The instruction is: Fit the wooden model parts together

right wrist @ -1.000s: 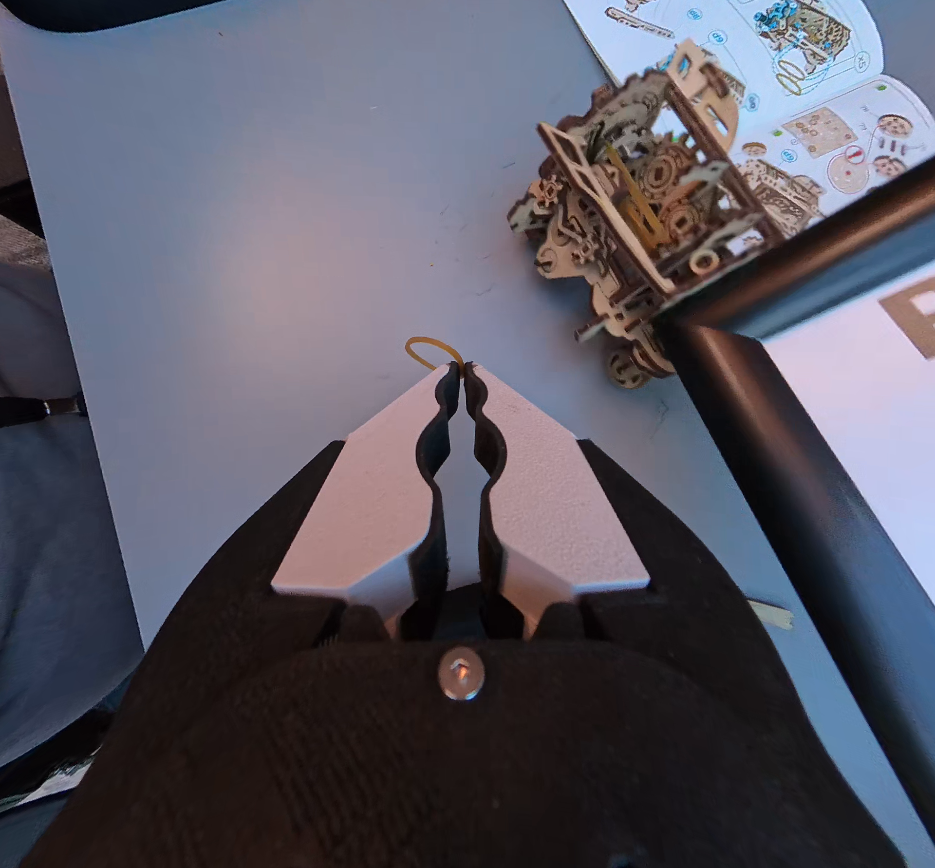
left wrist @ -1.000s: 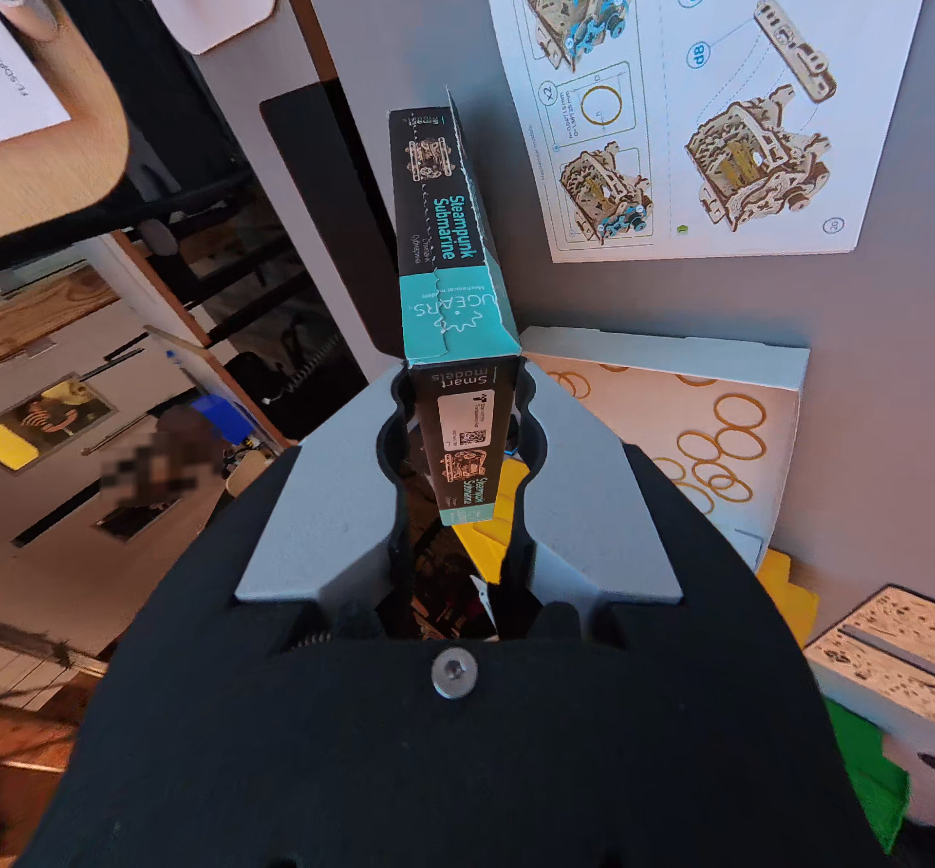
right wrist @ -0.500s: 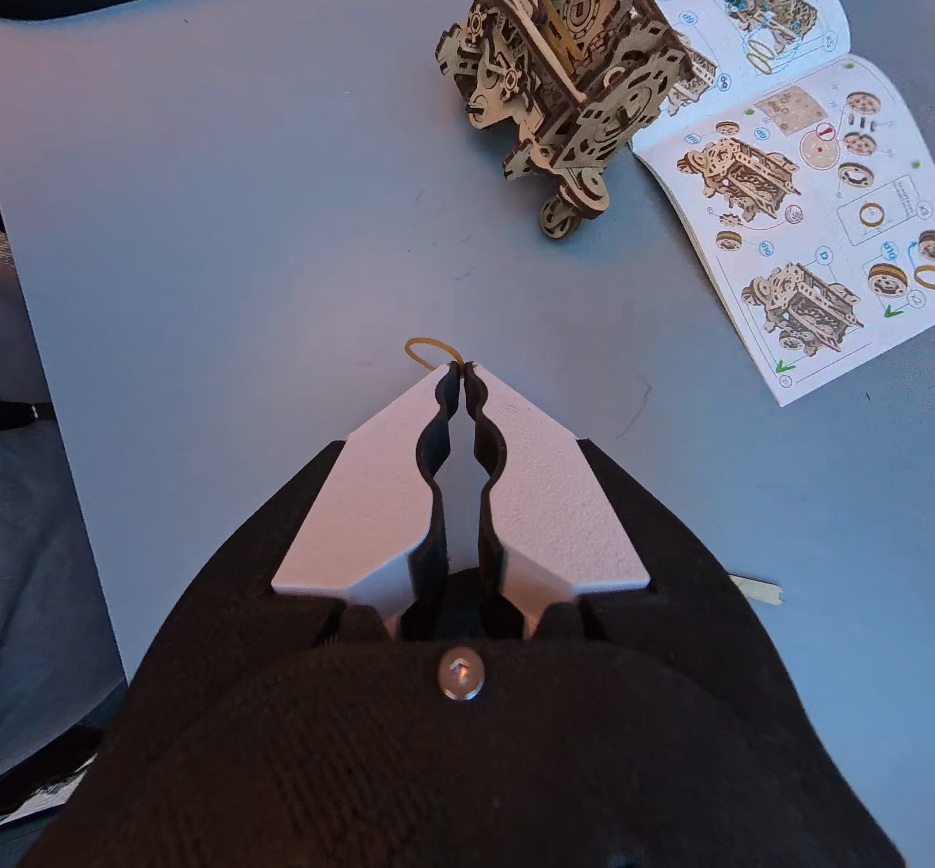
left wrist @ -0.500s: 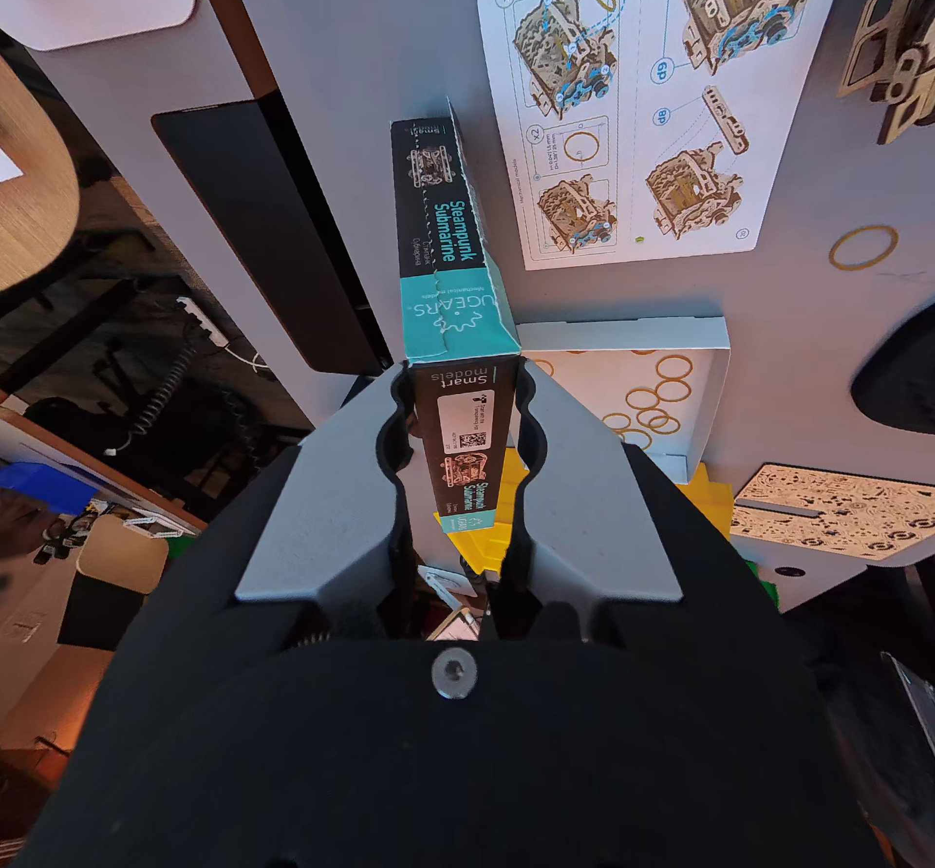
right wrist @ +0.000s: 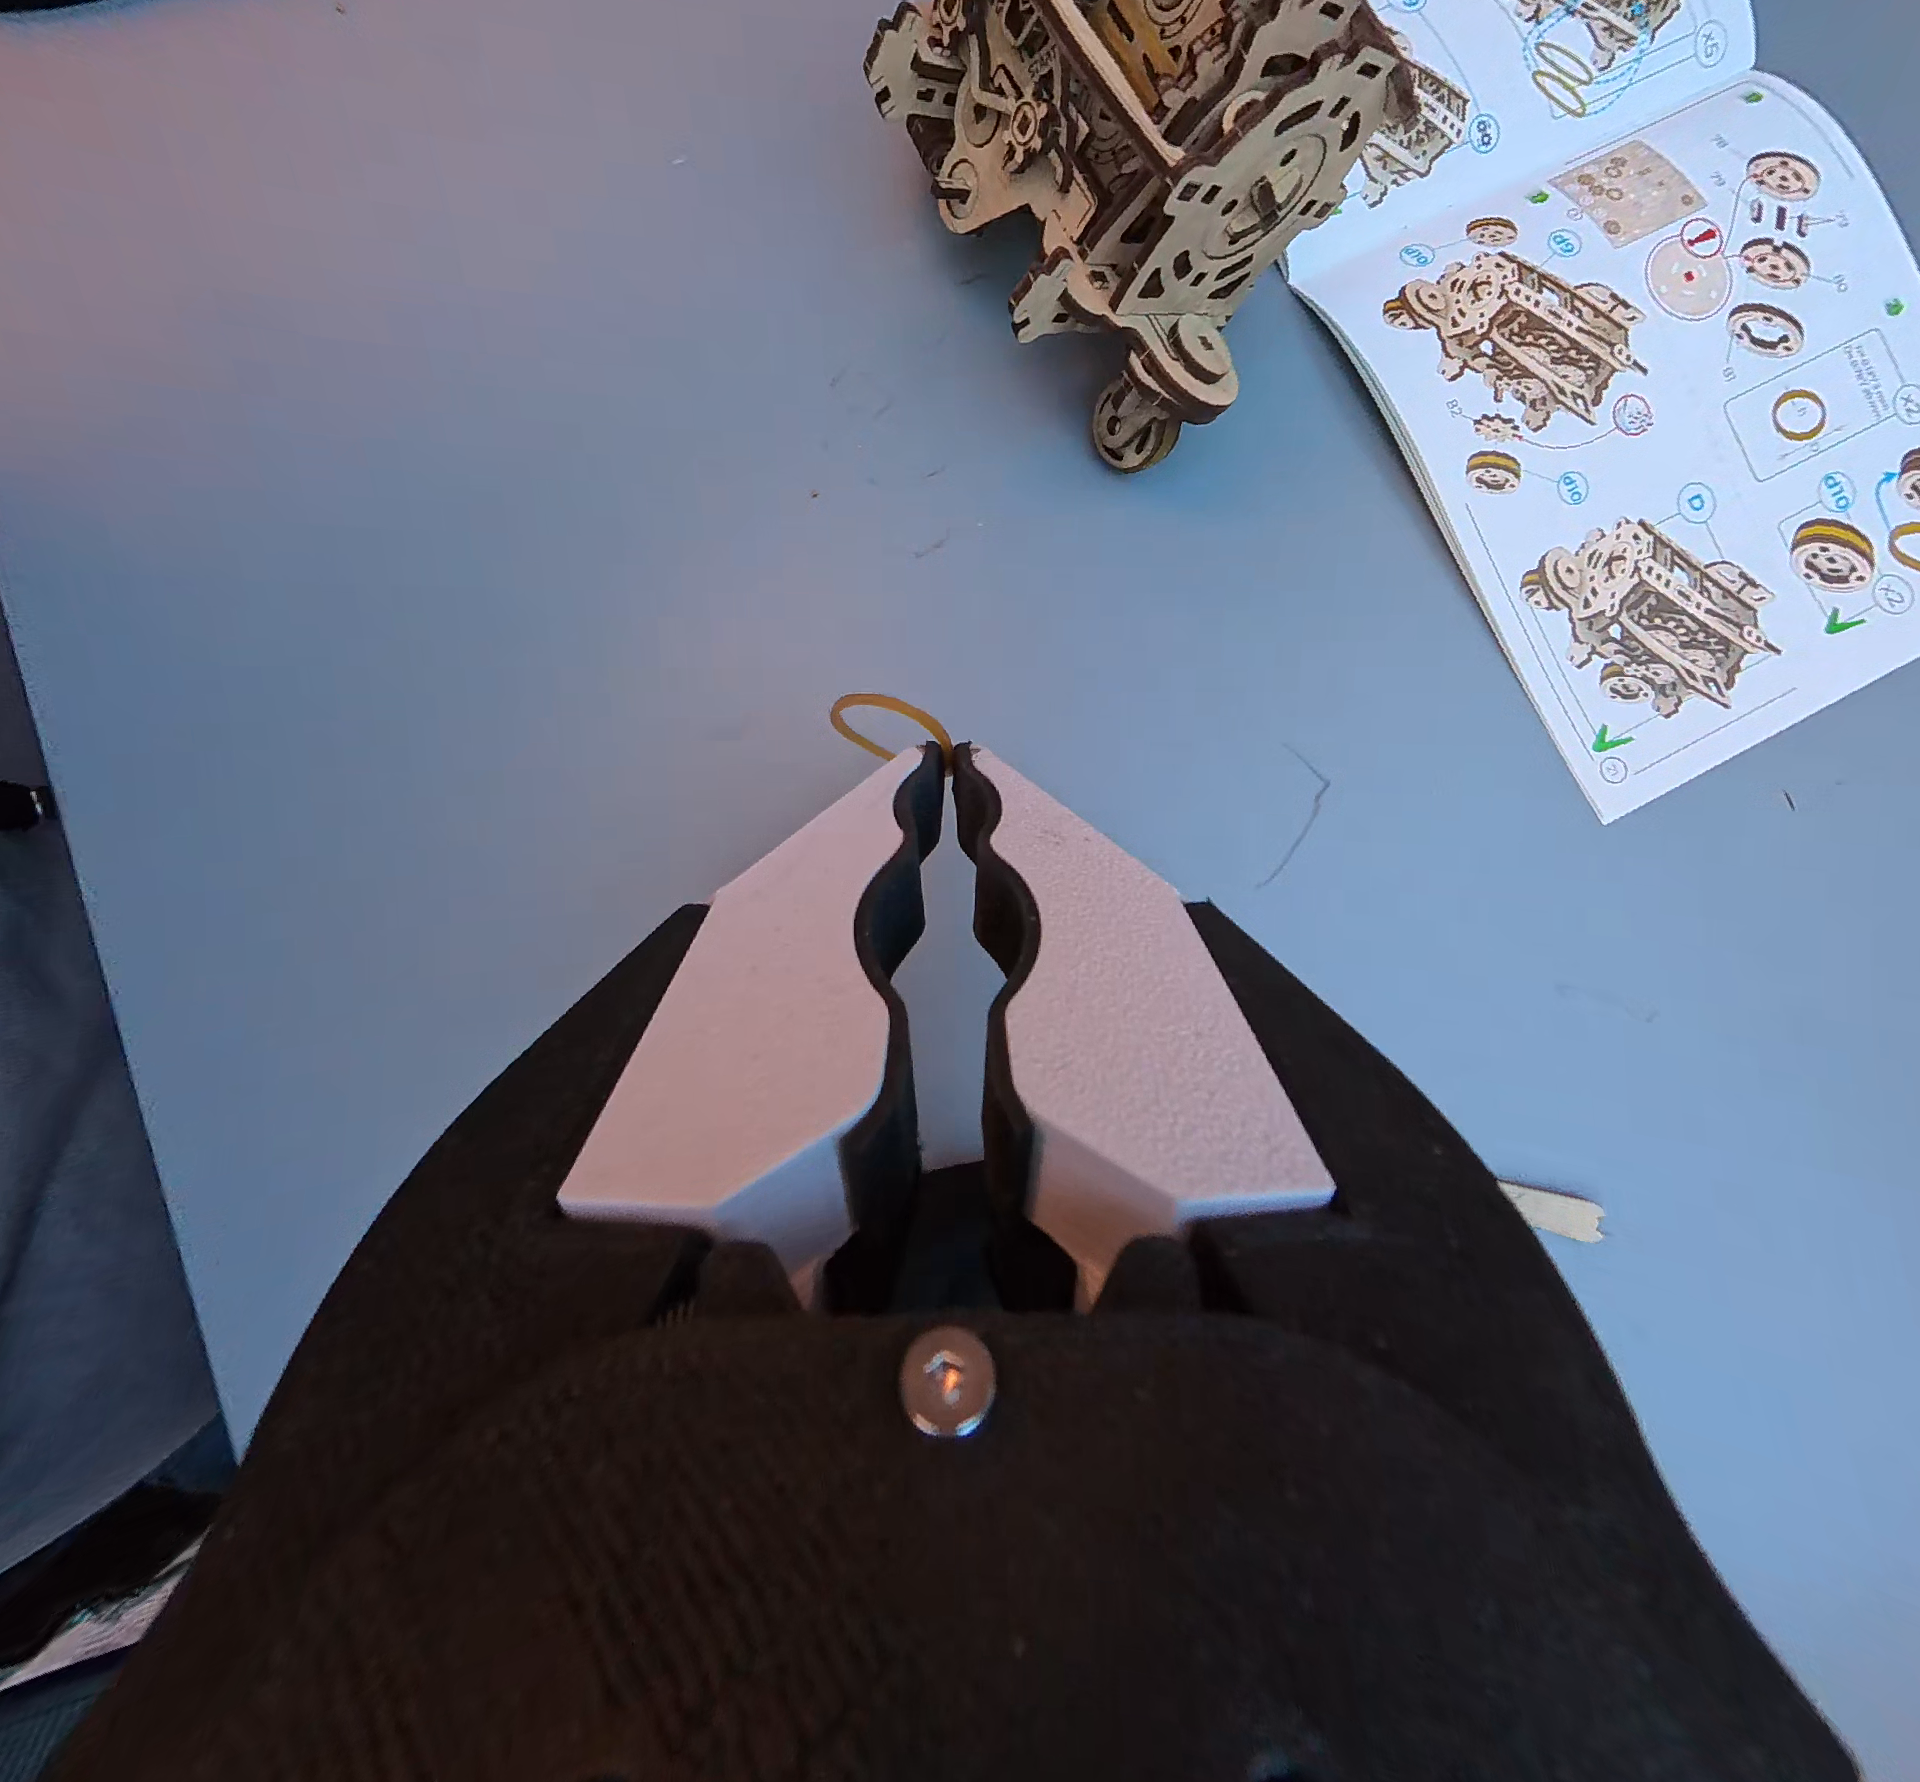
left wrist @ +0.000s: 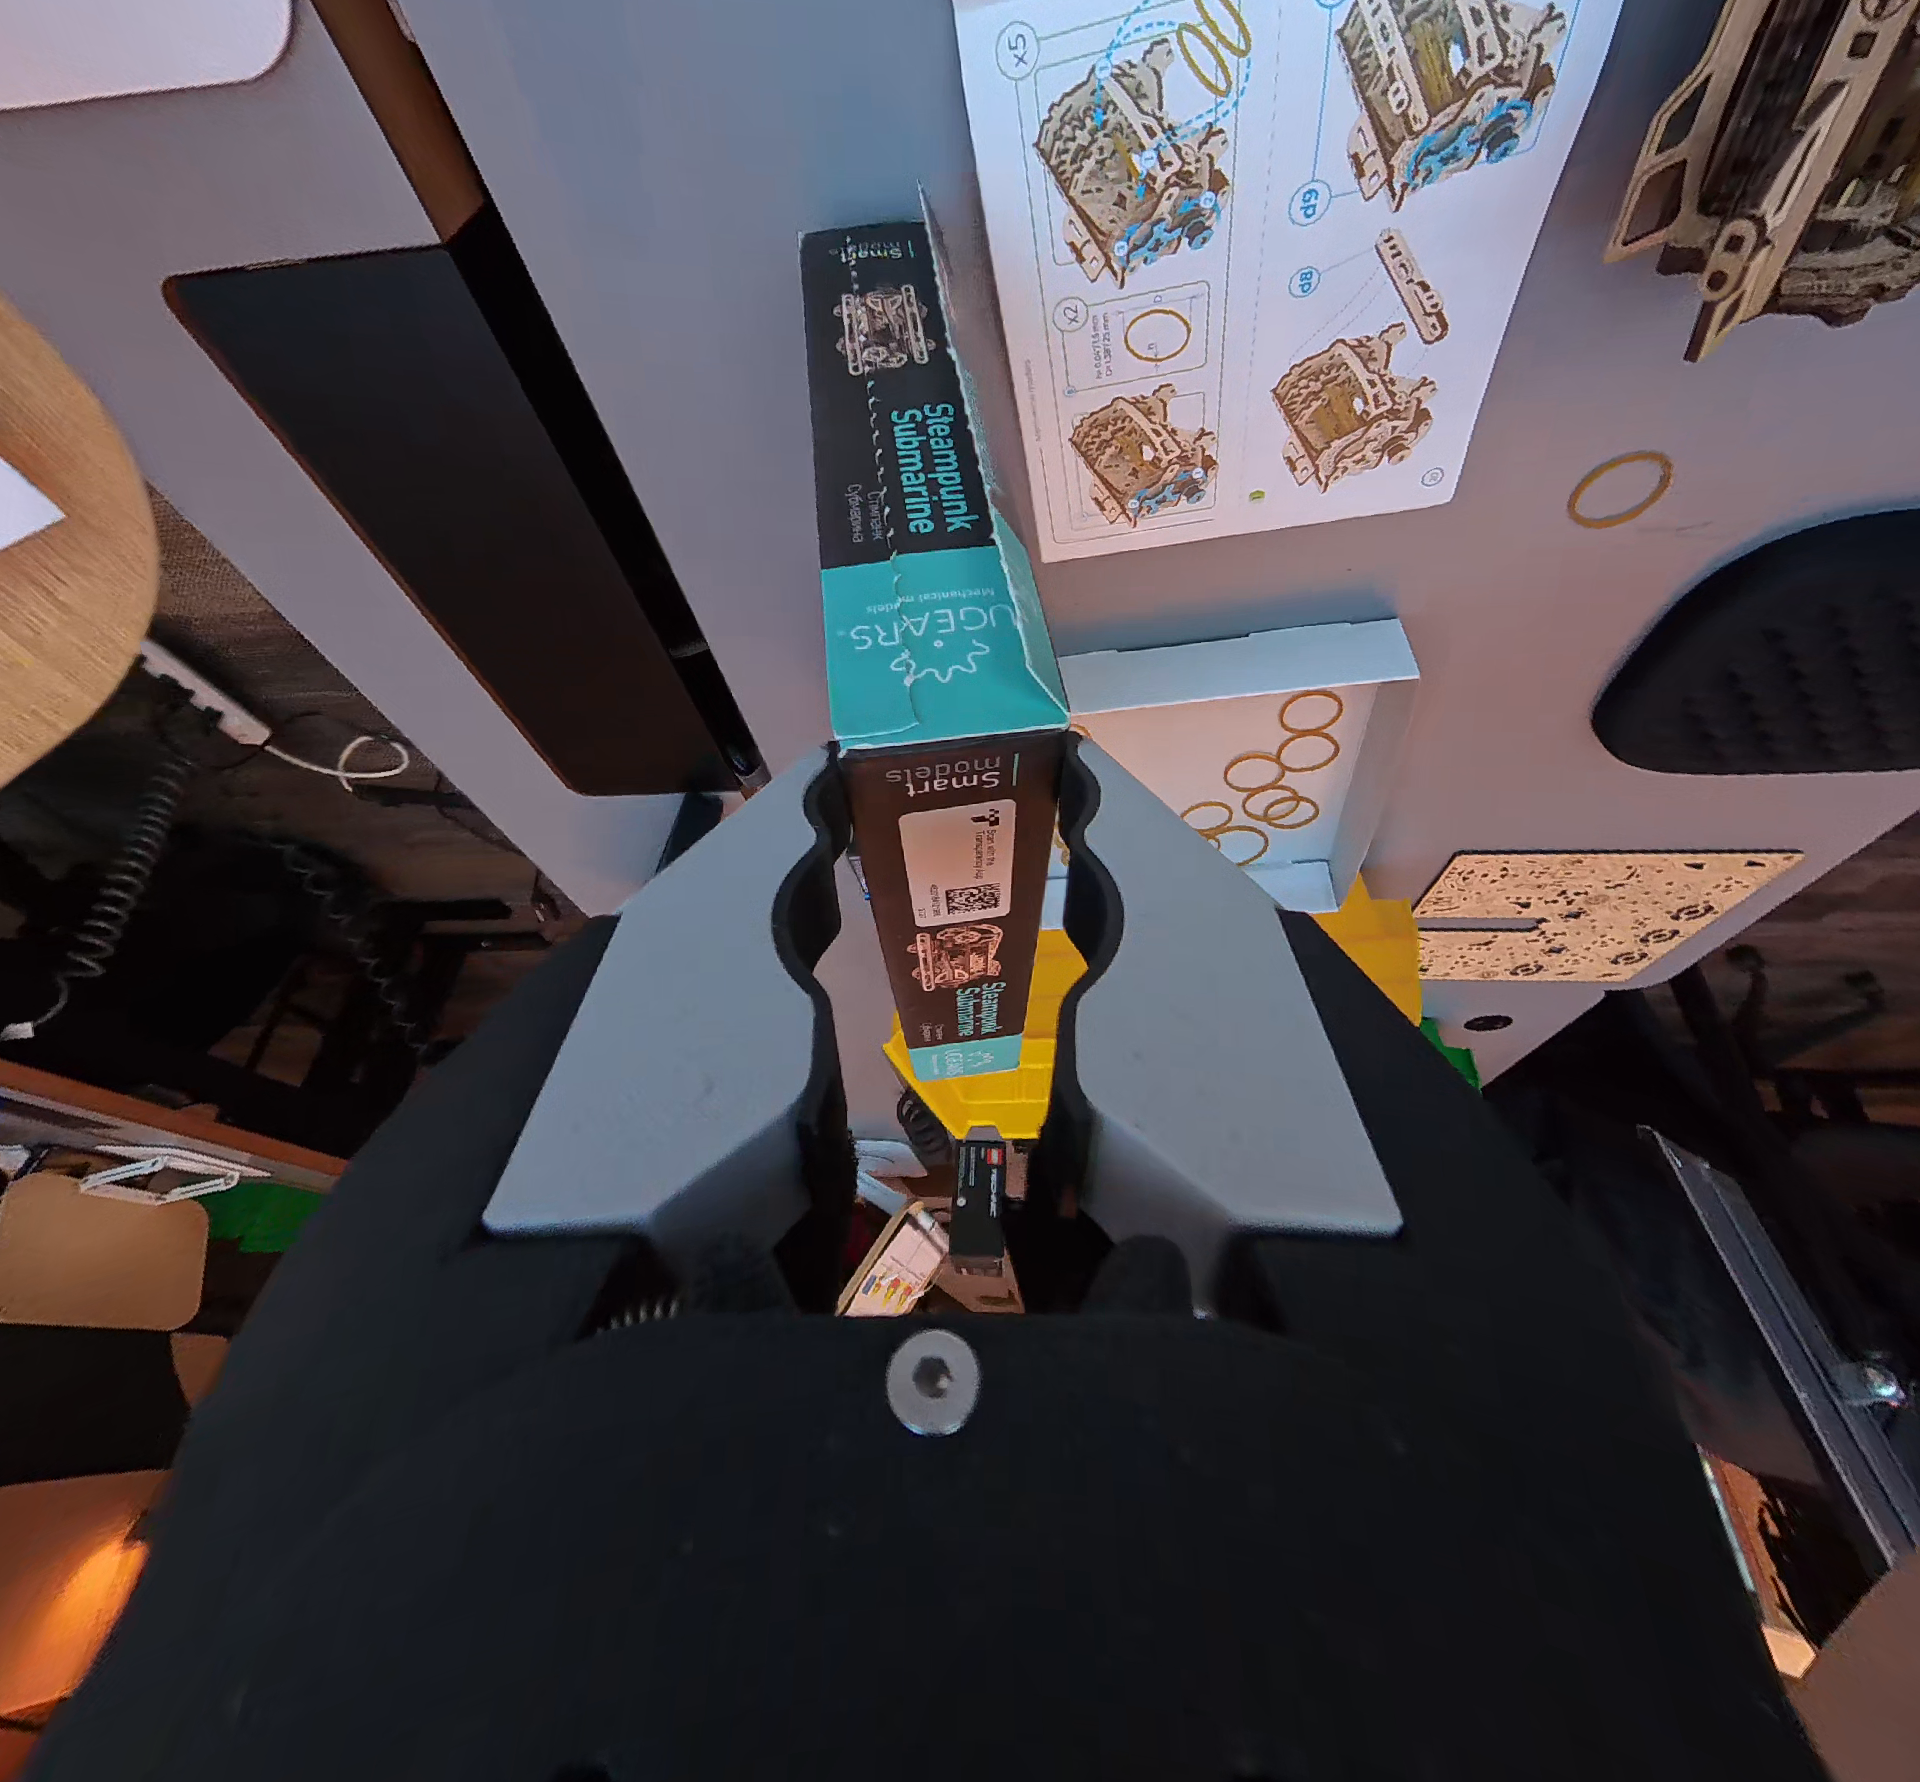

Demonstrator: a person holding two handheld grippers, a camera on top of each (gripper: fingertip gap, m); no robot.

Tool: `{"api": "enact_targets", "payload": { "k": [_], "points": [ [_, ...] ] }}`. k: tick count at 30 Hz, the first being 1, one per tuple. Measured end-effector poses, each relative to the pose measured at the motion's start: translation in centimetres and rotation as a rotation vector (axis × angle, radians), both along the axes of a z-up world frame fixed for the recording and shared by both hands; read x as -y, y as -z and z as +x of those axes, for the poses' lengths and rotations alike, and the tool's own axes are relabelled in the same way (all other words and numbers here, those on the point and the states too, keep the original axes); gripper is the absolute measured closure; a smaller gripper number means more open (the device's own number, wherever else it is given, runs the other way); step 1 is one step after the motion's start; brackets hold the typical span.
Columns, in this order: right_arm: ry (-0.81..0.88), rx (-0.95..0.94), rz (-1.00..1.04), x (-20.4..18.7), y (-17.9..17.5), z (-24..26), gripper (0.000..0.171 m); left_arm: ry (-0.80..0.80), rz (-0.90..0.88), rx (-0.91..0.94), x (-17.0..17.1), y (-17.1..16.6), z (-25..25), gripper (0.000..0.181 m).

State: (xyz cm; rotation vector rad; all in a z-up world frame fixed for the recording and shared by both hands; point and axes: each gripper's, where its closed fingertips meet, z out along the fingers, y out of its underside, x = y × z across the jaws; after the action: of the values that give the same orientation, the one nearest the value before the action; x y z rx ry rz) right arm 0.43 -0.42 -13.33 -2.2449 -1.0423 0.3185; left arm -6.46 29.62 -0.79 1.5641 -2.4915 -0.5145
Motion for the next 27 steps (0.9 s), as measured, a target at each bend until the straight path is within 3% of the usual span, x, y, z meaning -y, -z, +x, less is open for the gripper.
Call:
{"api": "enact_targets", "payload": {
  "k": [9,18,27],
  "points": [
    [0.023,-0.006,-0.002,-0.5,0.1,1.0,0.171,0.016,-0.095,-0.027,-1.6,0.8,3.2,0.142],
    [0.035,-0.012,-0.019,-0.8,0.6,1.4,0.171,-0.009,-0.098,0.086,-4.2,1.5,4.3,0.140],
    [0.038,-0.016,-0.016,-0.8,0.6,1.5,0.171,-0.070,-0.061,0.188,-5.8,2.3,2.5,0.136]
  ]
}}
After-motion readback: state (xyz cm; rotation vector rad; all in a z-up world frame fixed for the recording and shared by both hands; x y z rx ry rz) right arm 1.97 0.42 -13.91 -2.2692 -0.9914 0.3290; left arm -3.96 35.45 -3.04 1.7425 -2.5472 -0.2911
